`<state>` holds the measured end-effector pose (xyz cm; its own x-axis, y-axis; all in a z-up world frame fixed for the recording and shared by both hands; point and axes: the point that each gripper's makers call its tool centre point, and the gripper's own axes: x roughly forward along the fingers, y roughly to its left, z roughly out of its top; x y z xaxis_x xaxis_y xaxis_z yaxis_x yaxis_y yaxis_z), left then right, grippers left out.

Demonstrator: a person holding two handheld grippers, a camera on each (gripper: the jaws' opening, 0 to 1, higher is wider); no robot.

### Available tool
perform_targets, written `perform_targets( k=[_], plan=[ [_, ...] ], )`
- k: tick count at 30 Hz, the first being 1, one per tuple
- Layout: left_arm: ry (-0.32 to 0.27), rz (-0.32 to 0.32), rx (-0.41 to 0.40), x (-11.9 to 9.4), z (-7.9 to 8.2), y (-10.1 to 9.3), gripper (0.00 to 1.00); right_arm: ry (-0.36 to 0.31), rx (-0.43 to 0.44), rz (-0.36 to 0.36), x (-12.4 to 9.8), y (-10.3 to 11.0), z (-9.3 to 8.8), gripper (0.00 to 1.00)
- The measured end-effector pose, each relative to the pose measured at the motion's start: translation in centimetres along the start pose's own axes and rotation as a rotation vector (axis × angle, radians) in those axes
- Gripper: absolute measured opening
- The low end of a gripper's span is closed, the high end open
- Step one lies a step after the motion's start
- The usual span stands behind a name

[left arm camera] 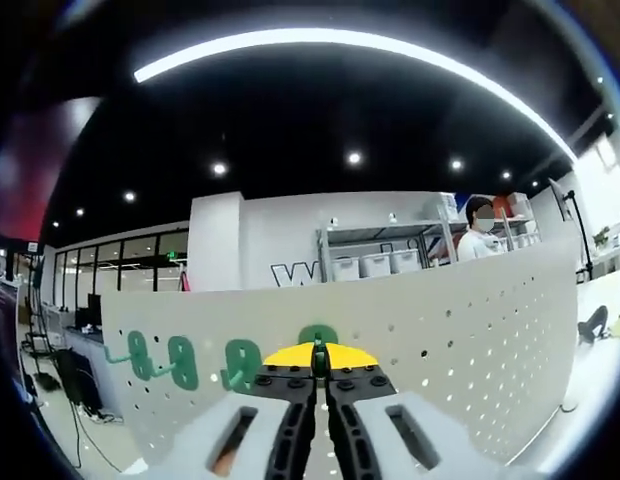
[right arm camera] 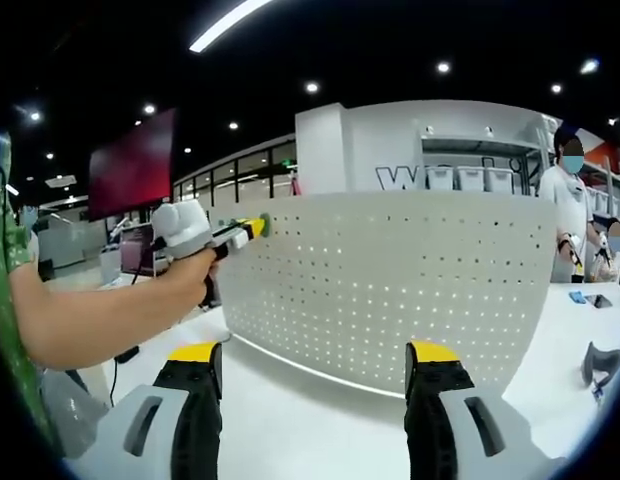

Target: Insert the hook assembly into the mounting plate slot until the hook locks in place.

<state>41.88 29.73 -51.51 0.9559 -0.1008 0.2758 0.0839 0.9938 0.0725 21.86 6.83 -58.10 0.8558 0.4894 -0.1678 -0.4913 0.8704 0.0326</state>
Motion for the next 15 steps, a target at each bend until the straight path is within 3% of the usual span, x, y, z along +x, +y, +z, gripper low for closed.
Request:
perform_targets(
  k=[15],
  plan=[
    [-0.057,0.002,0.034,0.44,-0.45,-0.12,0.01,0.023,-0.009,-0.007,0.62,-0.38,-0.13,0.76]
  ],
)
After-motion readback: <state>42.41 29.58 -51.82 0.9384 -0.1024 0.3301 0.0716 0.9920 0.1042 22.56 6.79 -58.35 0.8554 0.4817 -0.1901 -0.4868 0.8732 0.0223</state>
